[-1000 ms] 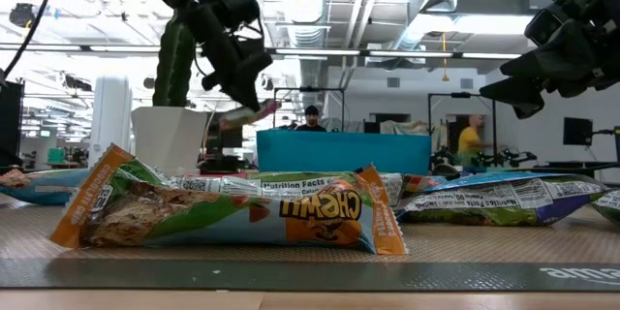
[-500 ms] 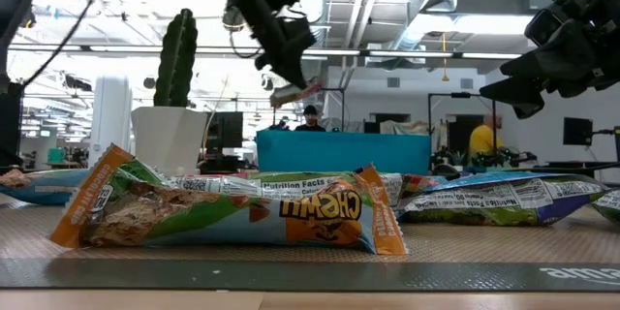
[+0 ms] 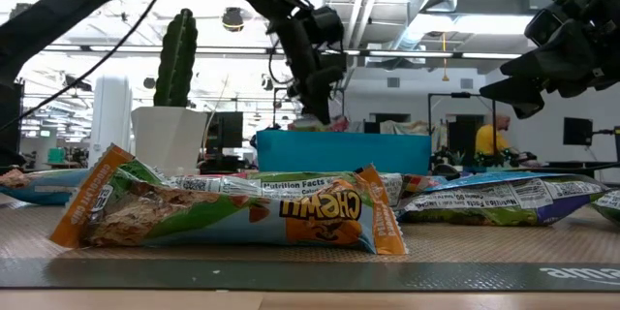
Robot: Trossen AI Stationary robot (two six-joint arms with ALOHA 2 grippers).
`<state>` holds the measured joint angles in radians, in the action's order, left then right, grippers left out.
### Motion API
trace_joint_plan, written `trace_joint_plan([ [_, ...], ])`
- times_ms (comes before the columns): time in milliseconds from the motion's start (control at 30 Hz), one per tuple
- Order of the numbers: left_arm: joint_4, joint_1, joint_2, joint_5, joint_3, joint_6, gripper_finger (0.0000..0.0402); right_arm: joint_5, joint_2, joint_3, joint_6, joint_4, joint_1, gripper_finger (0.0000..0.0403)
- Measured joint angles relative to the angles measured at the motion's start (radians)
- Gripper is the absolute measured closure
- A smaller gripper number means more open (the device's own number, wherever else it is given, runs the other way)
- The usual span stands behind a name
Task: Pick and place Granola Bars by type
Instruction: Put the red granola bar into the top transparent bin, then put the yellow granola bar into the top transparent bin
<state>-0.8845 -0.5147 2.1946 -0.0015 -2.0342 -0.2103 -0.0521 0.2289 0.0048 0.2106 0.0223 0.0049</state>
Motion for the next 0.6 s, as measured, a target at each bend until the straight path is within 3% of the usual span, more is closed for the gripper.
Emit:
trace_joint_plan([
  [167, 0.012, 0.006, 0.005, 0.016, 0.004, 0.009, 0.0362, 0.0, 0.0, 0.0, 0.0, -0.001, 0.0, 0.0168],
  [433, -0.002, 0.004, 0.005, 0.013, 0.006, 0.041, 0.0292, 0.0, 0.0, 0.0, 0.0, 0.0, 0.0, 0.0168],
  [600, -0.032, 0.004, 0.001, 0.015, 0.007, 0.068, 0.027, 0.0, 0.0, 0.0, 0.0, 0.0, 0.0, 0.0168],
])
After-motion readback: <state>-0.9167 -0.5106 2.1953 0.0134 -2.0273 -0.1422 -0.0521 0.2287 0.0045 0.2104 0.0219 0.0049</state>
